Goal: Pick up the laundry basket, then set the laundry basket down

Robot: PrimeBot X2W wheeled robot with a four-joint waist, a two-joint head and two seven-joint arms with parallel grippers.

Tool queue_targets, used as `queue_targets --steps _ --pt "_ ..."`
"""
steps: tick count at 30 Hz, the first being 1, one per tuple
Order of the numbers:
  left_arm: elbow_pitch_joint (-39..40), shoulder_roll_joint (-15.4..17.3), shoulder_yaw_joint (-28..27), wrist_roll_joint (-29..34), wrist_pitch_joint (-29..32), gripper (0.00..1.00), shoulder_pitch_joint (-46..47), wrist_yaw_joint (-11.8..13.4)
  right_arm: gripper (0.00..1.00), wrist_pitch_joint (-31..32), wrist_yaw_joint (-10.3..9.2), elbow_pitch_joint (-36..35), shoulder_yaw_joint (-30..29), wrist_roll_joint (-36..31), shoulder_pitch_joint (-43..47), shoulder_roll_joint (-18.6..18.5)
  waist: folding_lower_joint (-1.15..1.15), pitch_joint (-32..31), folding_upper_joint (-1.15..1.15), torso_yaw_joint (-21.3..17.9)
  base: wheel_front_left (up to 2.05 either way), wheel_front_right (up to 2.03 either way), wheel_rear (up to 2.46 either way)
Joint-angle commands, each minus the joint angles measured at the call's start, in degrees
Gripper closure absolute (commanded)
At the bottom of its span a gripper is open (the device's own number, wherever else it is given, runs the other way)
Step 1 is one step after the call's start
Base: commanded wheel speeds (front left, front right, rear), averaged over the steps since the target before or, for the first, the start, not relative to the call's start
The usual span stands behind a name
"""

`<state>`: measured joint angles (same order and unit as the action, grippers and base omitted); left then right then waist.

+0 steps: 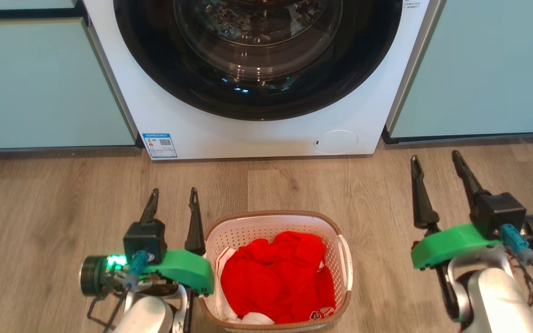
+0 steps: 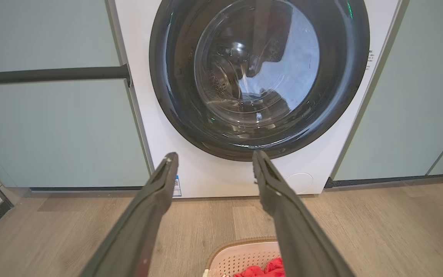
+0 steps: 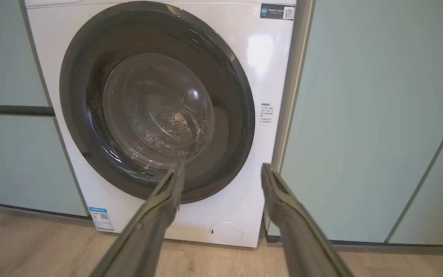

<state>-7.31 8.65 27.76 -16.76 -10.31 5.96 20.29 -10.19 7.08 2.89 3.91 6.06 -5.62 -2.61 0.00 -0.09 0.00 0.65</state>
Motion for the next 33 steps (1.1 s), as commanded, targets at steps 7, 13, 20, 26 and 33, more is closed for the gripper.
queue_targets --steps 7,13,20,26,33 --pt "5.4 -1.4 -4.4 1.0 -1.9 0.0 2.8 -1.6 0.0 -2.1 0.35 -3.3 0.9 -4.3 -2.5 -0.2 0.0 0.2 0.0 -0.2 0.0 0.0 0.0" --pt "8.3 -4.3 -10.4 5.2 -3.1 0.0 1.9 -3.0 0.0 -3.2 0.38 -4.9 0.5 -5.6 -2.7 -0.2 0.0 0.4 0.0 -0.6 0.0 0.0 0.0" --pt "7.1 -5.5 -13.1 7.2 -4.3 0.0 0.2 -9.0 0.0 -4.4 0.4 0.0 1.9 -5.6 -2.1 -0.3 0.0 0.1 0.0 -0.8 0.0 0.0 0.0" --pt "0.9 -5.7 -15.8 5.4 -4.7 0.0 -1.0 -11.6 0.0 -4.8 0.41 5.8 3.3 -4.1 -2.3 -0.3 0.0 0.0 0.0 -1.1 0.0 0.0 0.0" --pt "-3.9 -5.8 -16.2 0.4 -4.7 0.0 -1.2 -13.8 0.0 -4.8 0.41 8.3 2.8 -4.0 -2.6 -0.3 0.0 -0.1 0.0 -1.5 0.0 0.0 0.0"
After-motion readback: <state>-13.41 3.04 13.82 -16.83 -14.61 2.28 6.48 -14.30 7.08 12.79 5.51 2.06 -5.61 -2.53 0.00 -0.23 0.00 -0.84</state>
